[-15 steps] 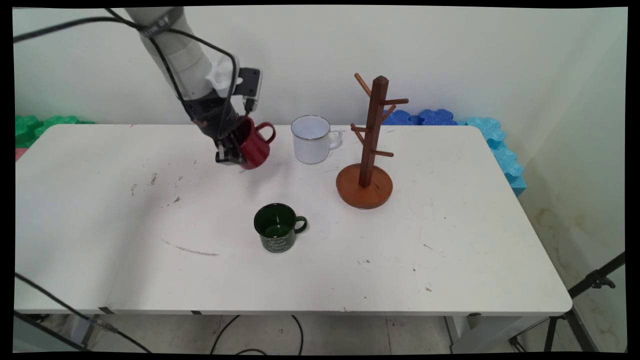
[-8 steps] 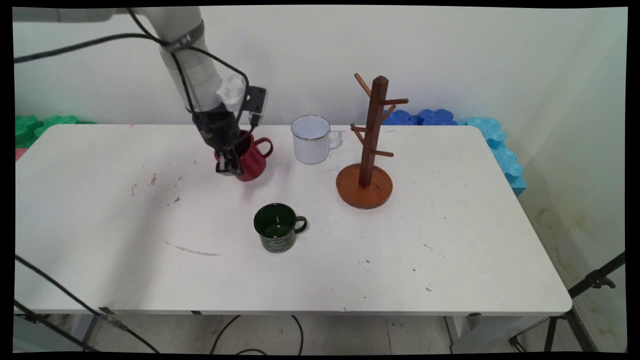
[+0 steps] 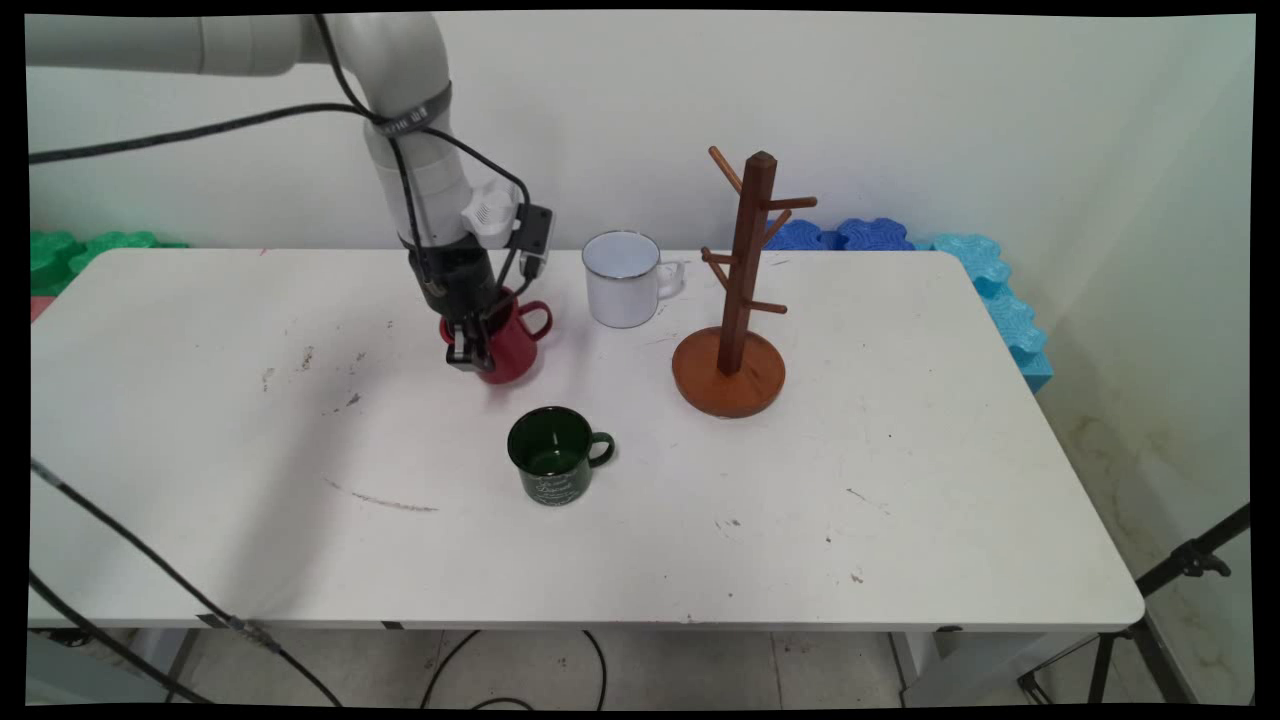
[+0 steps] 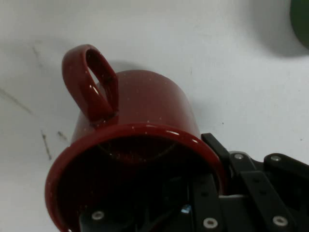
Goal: Place the picked object on the table
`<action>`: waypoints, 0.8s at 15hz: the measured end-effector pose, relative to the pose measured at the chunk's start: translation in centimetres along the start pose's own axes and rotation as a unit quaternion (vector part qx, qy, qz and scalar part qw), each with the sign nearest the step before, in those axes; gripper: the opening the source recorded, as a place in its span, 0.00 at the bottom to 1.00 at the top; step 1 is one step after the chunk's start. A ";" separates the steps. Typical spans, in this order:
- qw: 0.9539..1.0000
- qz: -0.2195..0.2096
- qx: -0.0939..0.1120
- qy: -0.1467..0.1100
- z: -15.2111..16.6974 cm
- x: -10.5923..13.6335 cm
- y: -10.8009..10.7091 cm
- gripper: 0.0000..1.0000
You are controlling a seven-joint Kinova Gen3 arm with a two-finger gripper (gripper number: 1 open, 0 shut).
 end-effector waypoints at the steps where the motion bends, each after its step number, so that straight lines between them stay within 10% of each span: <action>1: 1.000 0.000 -0.003 -0.001 0.4 0.2 -0.1 0.00; 11: 1.000 0.002 -0.011 -0.007 2.5 1.4 -0.5 0.00; 12: 1.000 0.003 -0.011 -0.006 2.6 1.5 -0.5 1.00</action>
